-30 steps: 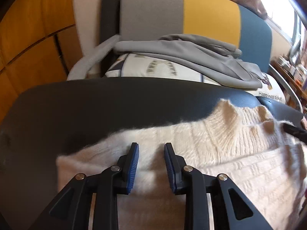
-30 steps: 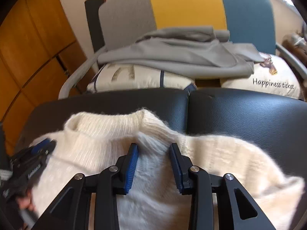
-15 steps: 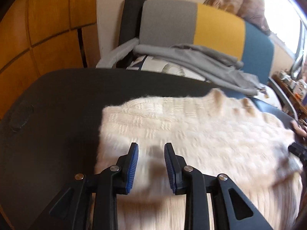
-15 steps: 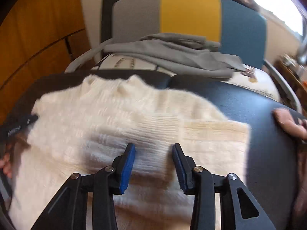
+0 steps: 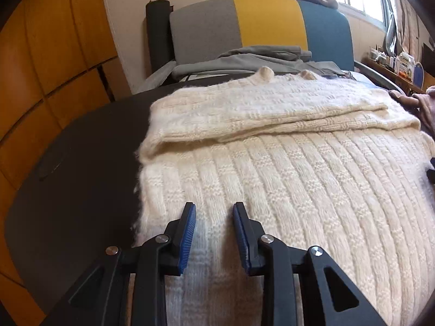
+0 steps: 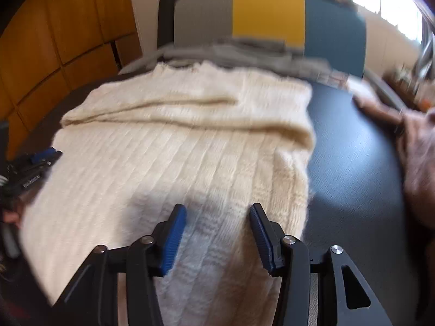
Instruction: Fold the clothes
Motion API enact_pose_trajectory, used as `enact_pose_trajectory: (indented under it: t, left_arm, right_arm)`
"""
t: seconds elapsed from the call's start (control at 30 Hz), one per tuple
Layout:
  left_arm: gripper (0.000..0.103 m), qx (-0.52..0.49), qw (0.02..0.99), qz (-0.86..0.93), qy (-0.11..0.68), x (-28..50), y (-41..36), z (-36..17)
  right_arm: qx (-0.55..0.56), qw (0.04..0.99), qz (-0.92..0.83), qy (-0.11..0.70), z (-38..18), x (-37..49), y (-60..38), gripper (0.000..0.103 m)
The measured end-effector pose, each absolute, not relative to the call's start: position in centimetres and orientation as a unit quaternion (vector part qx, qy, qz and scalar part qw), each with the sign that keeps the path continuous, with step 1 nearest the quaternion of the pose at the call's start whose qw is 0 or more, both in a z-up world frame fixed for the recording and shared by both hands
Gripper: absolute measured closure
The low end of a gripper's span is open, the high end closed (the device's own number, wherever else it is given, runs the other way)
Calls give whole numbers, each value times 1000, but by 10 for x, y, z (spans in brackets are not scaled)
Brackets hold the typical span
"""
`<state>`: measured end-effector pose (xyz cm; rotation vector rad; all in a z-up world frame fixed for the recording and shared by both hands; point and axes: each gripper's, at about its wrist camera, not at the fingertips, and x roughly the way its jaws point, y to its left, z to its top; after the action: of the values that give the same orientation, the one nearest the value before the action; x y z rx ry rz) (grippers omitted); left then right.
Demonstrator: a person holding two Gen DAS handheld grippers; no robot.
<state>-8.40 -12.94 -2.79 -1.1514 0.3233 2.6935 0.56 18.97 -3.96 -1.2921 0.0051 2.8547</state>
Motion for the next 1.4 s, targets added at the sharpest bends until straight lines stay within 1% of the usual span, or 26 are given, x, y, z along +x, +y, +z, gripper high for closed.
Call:
enact_pose_trajectory:
  t: [0.17, 0.27, 0.33, 0.4, 0.5, 0.57, 0.67, 0.83, 0.97, 1.1, 1.4]
  left_arm:
    - [74, -414, 109, 901, 72, -112, -129, -28]
    - [74, -428, 121, 894, 48, -126, -133, -25]
    - [74, -438, 132, 889, 16, -122, -143, -20]
    - [74, -433, 143, 890, -20, -104, -157, -9]
    - [74, -430, 143, 891, -36, -74, -176, 1]
    - [74, -437, 149, 886, -47, -53, -192, 5]
    - [74, -462, 158, 868, -87, -28, -220, -2]
    - [74, -486, 175, 844, -144, 5, -242, -22]
    - [74, -491, 193, 833, -164, 18, -245, -26]
    - [74, -494, 200, 823, -197, 21, -252, -32]
    - [74, -494, 229, 797, -259, 25, -260, -42]
  right_arm:
    - [-414, 21, 910, 6, -42, -25, 202, 48]
    - [-415, 17, 909, 29, -41, -37, 211, 46]
    - [-413, 8, 909, 44, -37, -36, 216, 46]
    - [-404, -12, 911, 82, -27, -21, 219, 46]
    - [-390, -49, 907, 151, -18, 20, 229, 45]
    - [-394, -53, 903, 161, -17, 48, 235, 45]
    - [-405, -52, 895, 181, -23, 80, 252, 45]
    - [-413, -50, 869, 270, -40, 127, 278, 45]
    - [-405, -60, 854, 320, -52, 148, 285, 45]
    - [-398, -71, 849, 340, -56, 155, 283, 45]
    - [-407, -127, 839, 338, -62, 154, 261, 45]
